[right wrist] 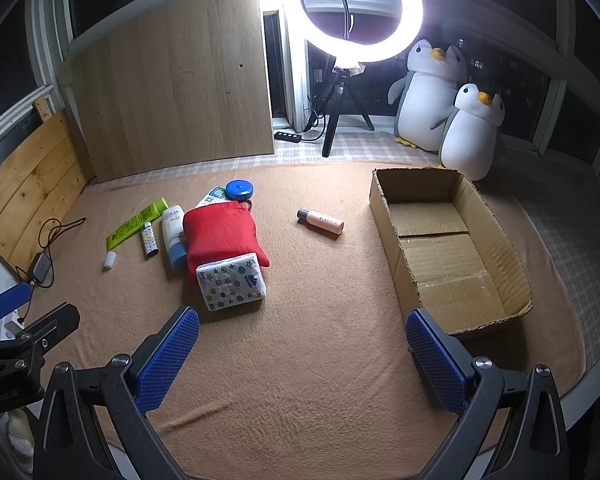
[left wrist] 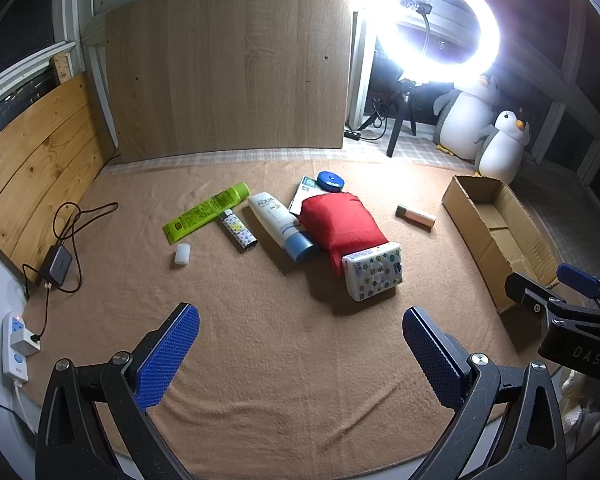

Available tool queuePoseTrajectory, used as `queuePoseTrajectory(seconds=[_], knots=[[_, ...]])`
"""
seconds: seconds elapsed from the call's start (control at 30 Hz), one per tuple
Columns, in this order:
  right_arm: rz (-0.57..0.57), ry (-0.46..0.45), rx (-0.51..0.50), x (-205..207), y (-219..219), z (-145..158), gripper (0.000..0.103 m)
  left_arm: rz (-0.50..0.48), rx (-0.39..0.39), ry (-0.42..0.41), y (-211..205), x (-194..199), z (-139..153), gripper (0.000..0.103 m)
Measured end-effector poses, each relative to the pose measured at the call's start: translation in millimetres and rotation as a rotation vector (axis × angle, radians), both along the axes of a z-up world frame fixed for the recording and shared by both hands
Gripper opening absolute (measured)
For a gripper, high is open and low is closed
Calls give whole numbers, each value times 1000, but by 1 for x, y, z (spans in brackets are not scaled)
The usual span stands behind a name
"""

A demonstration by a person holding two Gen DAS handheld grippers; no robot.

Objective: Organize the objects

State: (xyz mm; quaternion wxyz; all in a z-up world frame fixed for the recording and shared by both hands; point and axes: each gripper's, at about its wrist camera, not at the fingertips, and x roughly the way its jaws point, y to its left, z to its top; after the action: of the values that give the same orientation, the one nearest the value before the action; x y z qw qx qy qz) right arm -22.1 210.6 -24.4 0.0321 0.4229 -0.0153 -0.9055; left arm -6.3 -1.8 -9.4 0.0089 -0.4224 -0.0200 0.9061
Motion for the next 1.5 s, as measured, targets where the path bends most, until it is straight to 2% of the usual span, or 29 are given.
queuePoseTrajectory(seconds=[1.1,1.5], knots=[[-3,-43,2,-16,0,-5,102,-13,0,-31,2,-18,-16,103],[10,-50,8,-39,0,-17,102,-37,12,-63,3,-41,-41,103]])
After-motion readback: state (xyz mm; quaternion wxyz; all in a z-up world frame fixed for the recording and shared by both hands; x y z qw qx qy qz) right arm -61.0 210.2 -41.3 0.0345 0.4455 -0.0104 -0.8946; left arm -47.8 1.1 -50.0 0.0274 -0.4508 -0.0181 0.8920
